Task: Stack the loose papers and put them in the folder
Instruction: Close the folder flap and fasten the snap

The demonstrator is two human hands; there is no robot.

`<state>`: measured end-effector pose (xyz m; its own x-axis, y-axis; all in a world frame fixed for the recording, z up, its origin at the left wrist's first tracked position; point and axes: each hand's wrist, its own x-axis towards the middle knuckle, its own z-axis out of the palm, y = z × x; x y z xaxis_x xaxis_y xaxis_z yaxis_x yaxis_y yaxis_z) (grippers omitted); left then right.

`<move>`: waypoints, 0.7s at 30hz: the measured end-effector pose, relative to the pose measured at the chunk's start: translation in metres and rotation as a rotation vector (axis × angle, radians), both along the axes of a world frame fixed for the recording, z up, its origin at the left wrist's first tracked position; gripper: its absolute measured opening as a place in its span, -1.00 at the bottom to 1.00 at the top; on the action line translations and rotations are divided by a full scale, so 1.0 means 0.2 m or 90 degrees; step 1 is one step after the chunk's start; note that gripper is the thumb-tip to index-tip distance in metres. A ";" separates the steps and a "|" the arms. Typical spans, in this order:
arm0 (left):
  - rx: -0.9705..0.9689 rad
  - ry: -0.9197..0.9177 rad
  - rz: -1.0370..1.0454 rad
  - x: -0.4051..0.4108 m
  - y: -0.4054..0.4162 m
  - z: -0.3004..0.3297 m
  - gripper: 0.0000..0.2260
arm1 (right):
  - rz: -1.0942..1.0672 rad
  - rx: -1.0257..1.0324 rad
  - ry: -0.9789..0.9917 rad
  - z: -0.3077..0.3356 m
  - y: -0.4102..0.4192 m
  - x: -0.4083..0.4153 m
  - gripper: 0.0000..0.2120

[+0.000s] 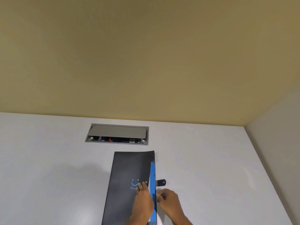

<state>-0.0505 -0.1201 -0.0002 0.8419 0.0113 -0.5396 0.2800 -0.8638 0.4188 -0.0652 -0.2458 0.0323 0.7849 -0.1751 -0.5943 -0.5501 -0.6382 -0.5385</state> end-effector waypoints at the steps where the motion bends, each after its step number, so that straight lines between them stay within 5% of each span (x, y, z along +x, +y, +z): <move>1: 0.020 0.003 -0.012 0.00 -0.02 -0.02 -0.36 | -0.014 0.003 0.004 -0.02 -0.03 -0.02 -0.75; 8: 0.094 -0.027 -0.043 -0.06 -0.04 -0.17 -0.32 | -0.057 -0.016 0.013 -0.16 -0.15 -0.05 -0.80; 14: 0.170 -0.042 -0.161 -0.11 0.09 -0.25 -0.28 | -0.158 0.093 -0.071 -0.24 -0.15 0.05 -0.74; 21: 0.173 -0.019 -0.135 -0.12 0.24 -0.33 -0.21 | -0.027 0.112 -0.183 -0.24 -0.02 0.21 -0.79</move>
<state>-0.0739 -0.0716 -0.0652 0.8561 -0.0252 -0.5161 0.0740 -0.9825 0.1707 -0.0230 -0.2499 -0.0160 0.9192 -0.1260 -0.3731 -0.3835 -0.5015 -0.7755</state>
